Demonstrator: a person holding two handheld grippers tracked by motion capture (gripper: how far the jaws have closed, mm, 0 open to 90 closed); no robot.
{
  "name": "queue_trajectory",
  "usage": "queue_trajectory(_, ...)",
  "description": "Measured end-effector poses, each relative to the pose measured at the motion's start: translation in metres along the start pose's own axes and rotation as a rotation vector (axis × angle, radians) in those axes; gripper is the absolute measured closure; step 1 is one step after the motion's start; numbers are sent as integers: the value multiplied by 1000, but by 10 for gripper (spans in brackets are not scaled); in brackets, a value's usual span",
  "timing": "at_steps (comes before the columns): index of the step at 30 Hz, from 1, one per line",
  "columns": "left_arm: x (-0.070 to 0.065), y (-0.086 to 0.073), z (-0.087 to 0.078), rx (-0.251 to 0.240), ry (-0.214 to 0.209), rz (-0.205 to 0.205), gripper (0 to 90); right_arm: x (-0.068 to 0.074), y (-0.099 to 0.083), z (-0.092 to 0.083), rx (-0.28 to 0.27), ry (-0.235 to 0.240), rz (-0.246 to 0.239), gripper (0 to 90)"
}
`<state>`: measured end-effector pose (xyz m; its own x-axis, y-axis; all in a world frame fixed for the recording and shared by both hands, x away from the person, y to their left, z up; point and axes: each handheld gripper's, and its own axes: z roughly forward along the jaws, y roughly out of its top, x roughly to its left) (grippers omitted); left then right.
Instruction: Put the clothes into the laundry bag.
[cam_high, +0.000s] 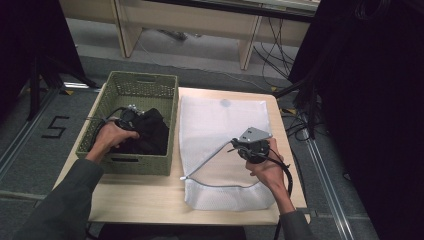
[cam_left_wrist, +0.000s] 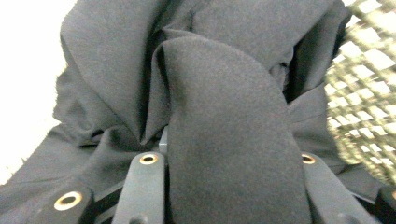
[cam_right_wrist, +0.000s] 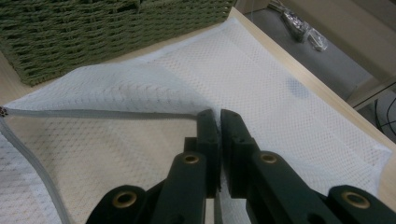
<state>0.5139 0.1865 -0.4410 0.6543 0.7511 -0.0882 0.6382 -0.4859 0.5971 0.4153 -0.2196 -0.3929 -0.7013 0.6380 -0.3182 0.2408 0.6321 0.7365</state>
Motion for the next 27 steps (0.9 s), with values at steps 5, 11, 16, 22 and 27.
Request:
queue_trajectory(5,-12,15,-29,-81,25,32,640,0,0,0,-4,-8,4,876)
queue_trajectory(11,-17,28,-76,-159,41,37,637,-1,0,-2,0,-6,8,876)
queue_trajectory(16,-26,36,-114,-210,20,54,635,-2,0,-2,-7,-11,5,876)
queue_trajectory(22,-49,42,-154,-275,-4,94,632,-2,0,-2,-7,-13,6,876)
queue_trajectory(27,-71,43,-176,-302,-49,132,632,-2,0,-2,-12,-20,3,876)
